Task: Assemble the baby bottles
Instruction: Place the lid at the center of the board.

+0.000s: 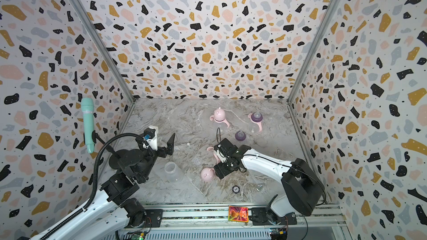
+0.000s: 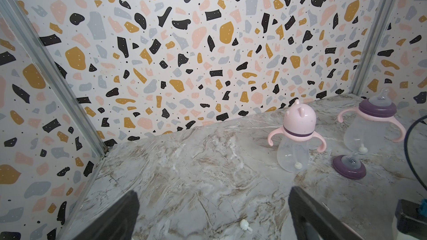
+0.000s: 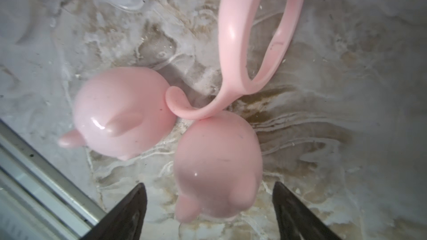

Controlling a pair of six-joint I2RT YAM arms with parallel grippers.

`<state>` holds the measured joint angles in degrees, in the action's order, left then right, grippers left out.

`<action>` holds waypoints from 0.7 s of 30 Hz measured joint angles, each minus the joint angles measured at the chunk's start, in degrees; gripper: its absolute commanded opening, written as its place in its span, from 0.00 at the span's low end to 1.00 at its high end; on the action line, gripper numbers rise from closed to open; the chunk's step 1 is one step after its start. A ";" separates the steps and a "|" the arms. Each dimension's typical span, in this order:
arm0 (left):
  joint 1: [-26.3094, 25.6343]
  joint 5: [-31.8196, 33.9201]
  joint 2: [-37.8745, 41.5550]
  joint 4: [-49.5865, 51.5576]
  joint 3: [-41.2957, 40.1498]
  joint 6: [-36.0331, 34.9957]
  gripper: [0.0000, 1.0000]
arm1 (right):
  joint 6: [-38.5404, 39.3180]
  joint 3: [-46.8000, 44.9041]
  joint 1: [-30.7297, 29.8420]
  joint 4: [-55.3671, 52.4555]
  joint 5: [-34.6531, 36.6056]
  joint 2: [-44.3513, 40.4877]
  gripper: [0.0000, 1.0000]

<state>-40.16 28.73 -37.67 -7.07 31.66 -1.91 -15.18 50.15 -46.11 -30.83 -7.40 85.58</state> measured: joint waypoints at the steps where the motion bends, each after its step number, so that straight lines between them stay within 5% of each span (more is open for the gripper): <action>1: 0.00 -0.26 -0.13 0.07 0.00 -0.02 1.00 | -0.11 0.00 0.02 -0.02 0.87 1.03 0.84; 11: 0.00 -1.38 -0.22 1.42 0.00 -0.44 1.00 | -1.53 0.59 0.96 -0.28 9.14 4.04 0.78; 21: 0.00 -1.73 -0.61 1.70 0.00 -0.48 1.00 | -0.96 0.59 8.26 2.84 10.56 4.02 0.74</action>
<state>-40.16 27.00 -38.28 -5.37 31.66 -2.39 -16.14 50.74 -37.85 -27.99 3.16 89.60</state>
